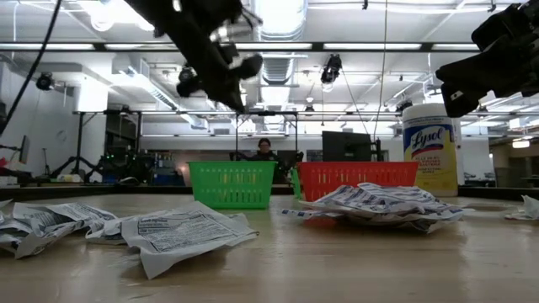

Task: Pick & Place First Aid Supplies
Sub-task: Put the blue alcohol pad into the yellow bin

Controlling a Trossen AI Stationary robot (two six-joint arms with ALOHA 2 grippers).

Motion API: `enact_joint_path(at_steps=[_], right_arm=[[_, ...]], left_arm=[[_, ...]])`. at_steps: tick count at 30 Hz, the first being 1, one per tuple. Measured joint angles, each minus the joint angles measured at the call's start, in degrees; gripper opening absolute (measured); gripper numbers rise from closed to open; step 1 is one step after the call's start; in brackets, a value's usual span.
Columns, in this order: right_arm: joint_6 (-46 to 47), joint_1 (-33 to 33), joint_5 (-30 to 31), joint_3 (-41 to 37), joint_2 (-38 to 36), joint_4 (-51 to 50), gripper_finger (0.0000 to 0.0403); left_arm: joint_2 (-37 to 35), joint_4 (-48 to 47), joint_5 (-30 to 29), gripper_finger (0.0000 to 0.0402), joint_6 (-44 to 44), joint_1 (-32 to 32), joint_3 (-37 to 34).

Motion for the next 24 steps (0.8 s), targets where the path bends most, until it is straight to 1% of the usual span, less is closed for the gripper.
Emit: enact_joint_path(at_steps=[5, 9, 11, 16, 19, 24], right_arm=[[0.0, -0.02, 0.0, 0.01, 0.0, 0.0, 0.0028], [0.0, -0.02, 0.0, 0.0, 0.0, 0.0, 0.0028], [-0.02, 0.0, 0.0, 0.01, 0.0, 0.0, 0.0028], [-0.01, -0.02, 0.0, -0.01, 0.0, 0.0, 0.0028], [0.0, -0.02, 0.0, 0.0, 0.0, 0.0, 0.0028], [-0.01, -0.02, 0.0, 0.02, 0.0, 0.0, 0.0028]], left_arm=[[6.54, -4.69, 10.48, 0.0, -1.92, 5.58, 4.81], [11.27, -10.69, 16.13, 0.0, -1.82, 7.93, 10.3], [13.42, -14.83, 17.55, 0.0, -1.79, 8.71, 13.68], [18.67, -26.45, 18.02, 0.0, -1.59, 10.26, 21.3], [21.01, -29.15, 18.95, 0.0, -1.64, 10.99, 24.33], [23.64, -29.84, 24.23, 0.0, -2.29, 11.76, 25.43]])
